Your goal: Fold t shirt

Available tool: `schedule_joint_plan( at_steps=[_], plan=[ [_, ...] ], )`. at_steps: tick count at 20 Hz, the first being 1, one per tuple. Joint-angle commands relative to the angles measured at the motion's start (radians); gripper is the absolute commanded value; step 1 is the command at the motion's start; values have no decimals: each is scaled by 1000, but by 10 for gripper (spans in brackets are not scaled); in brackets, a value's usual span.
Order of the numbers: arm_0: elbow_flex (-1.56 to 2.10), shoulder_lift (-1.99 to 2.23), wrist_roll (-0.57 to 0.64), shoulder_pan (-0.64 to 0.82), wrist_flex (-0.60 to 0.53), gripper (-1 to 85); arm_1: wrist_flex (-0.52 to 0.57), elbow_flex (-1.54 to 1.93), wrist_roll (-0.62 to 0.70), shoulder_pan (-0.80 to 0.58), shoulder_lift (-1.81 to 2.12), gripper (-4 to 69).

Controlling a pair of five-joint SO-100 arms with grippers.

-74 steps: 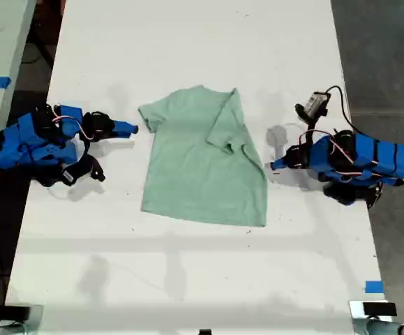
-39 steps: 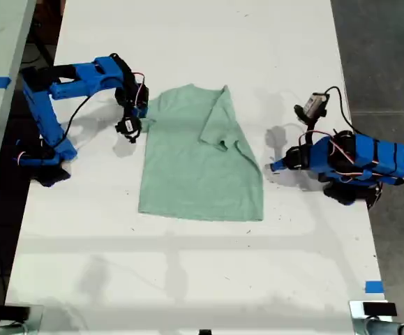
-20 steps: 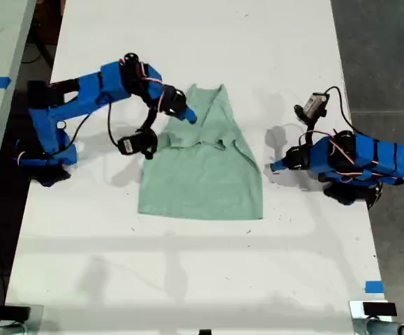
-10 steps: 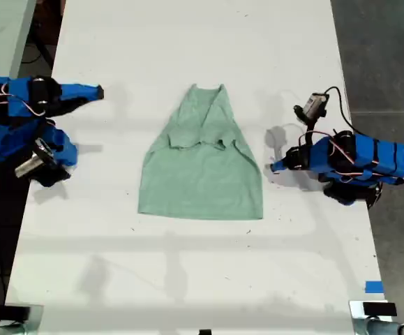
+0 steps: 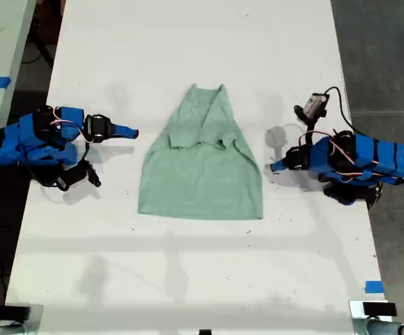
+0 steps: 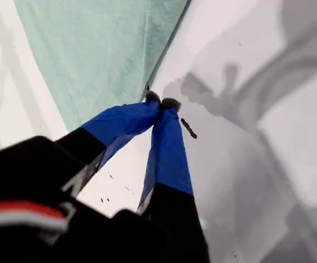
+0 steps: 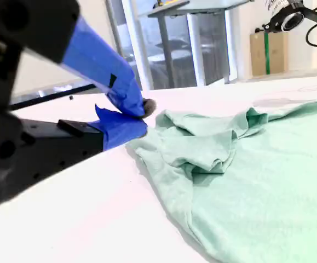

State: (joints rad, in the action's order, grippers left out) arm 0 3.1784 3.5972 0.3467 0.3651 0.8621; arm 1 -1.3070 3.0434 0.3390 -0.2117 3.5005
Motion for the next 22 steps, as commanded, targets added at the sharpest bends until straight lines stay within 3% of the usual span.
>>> schedule_joint_plan(
  at_steps=[1, 22],
  plan=[
    [3, 6, -21, -6, -5, 1, 28, 44, -9, 3, 9, 9],
    [5, 6, -28, -18, -6, 0, 28, 44, -8, 6, 9, 9]
  ],
)
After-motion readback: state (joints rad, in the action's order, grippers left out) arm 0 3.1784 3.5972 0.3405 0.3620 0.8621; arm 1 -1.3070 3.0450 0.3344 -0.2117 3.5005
